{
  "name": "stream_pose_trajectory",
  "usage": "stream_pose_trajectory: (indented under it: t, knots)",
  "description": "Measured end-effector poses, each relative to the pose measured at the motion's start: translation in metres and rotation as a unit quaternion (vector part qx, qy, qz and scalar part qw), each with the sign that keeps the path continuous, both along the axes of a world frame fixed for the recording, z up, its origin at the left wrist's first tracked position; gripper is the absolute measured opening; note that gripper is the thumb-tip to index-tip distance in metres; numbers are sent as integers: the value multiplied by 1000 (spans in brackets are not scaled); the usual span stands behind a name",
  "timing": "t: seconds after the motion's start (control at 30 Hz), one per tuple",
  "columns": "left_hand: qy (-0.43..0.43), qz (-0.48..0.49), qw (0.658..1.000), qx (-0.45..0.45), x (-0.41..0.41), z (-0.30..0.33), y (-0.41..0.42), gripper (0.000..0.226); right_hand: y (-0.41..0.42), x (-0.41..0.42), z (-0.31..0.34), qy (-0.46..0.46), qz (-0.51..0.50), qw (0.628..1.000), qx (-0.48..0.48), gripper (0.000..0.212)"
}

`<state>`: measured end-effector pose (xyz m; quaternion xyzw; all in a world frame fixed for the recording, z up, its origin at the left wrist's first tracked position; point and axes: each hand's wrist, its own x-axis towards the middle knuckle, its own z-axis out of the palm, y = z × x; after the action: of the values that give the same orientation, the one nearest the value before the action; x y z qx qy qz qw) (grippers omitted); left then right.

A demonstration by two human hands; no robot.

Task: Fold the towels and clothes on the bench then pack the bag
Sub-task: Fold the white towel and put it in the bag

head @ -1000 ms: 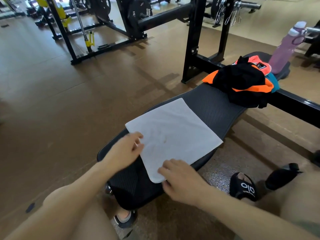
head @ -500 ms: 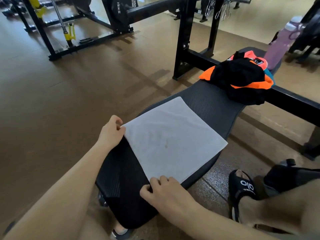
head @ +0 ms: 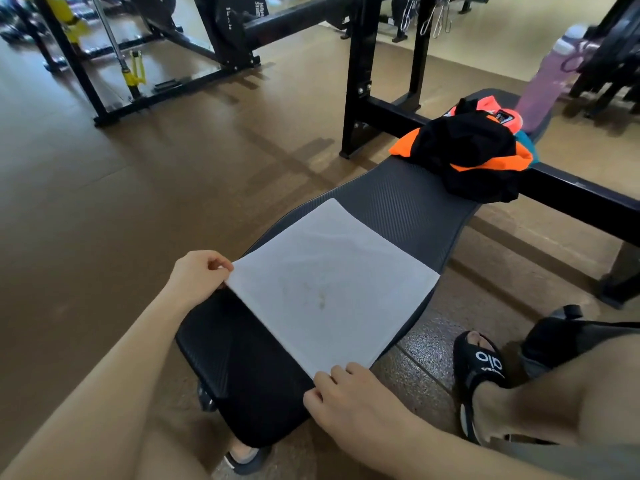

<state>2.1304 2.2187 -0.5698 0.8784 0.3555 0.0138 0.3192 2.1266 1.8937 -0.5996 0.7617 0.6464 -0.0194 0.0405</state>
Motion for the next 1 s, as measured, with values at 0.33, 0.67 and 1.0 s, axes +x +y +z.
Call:
stream_pose_trajectory:
  t: [0.33, 0.67, 1.0]
  knots:
    - [-142, 9, 985, -92, 13, 29, -25, 16, -43, 68, 53, 282, -277, 907, 142, 9]
    - [-54, -154, 986, 45, 136, 25, -51, 13, -69, 203, 53, 352, -405, 842, 65, 9]
    - [10, -143, 986, 89, 186, -24, -68, 15, -63, 255, 25, 401, -444, 800, -48, 25]
